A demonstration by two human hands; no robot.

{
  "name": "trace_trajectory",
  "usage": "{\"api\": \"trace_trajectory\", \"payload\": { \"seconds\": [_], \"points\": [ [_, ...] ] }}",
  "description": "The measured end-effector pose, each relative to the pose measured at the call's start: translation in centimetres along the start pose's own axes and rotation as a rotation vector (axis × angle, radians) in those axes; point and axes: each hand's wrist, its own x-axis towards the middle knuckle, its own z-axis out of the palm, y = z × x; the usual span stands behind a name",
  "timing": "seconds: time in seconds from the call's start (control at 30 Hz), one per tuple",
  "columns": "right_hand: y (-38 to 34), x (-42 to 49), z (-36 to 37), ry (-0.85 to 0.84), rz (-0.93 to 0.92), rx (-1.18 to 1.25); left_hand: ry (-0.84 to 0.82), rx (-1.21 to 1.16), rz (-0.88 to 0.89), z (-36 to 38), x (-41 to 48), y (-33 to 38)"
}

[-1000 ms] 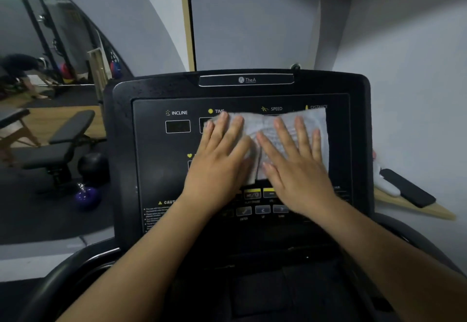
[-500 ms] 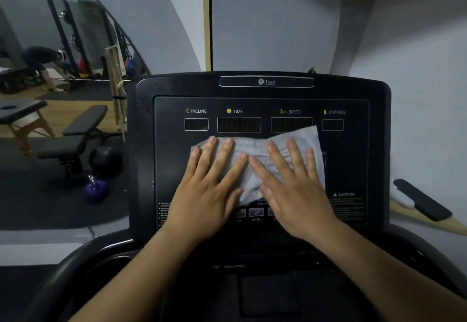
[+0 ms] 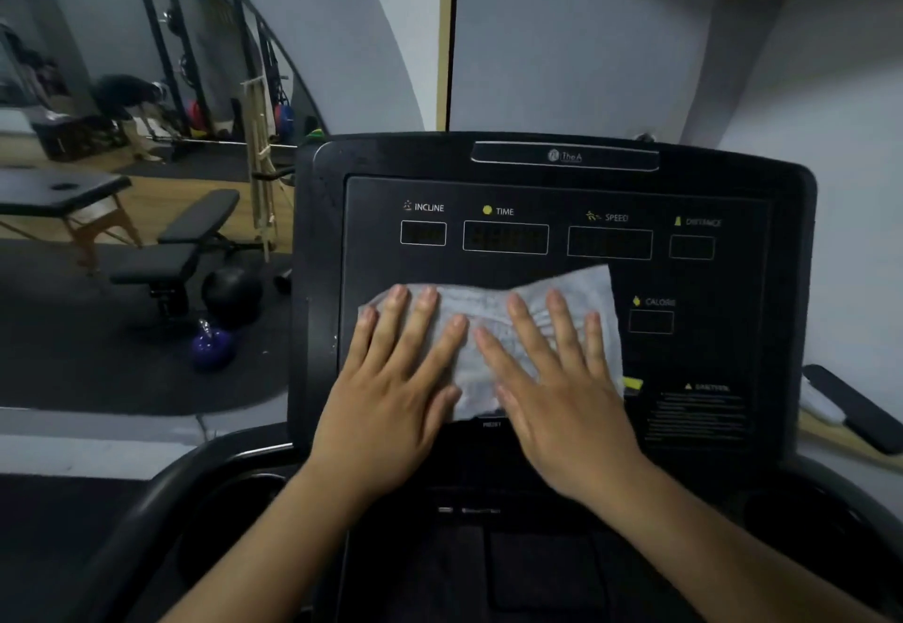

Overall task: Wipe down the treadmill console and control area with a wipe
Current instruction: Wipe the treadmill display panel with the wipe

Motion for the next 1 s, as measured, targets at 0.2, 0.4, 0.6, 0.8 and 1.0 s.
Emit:
{"api": "trace_trajectory", "payload": {
  "seconds": [0.2, 0.4, 0.6, 0.8, 1.0],
  "points": [
    [1.0, 4.1, -1.3, 0.007, -0.032, -0.065, 0.027, 0.031, 0.013, -0.5, 2.2, -2.3],
    [-0.1, 8.8, -3.4, 0.048, 0.06, -0.045, 0.032, 0.073, -0.115, -2.3, 5.8, -4.3],
    [-3.1, 1.5, 0.1, 0.002, -0.097, -0.029, 0.01, 0.003, -0.089, -0.1, -2.4, -2.0],
    [-2.0, 4.6, -0.6, 0.027, -0.138, -0.066, 0.032, 0.042, -0.026, -0.4, -0.6, -4.4],
    [-2.1, 11.3, -3.8, 0.075, 0.015, -0.086, 0.056, 0.099, -0.154, -2.8, 5.2, -7.5]
  ]
}}
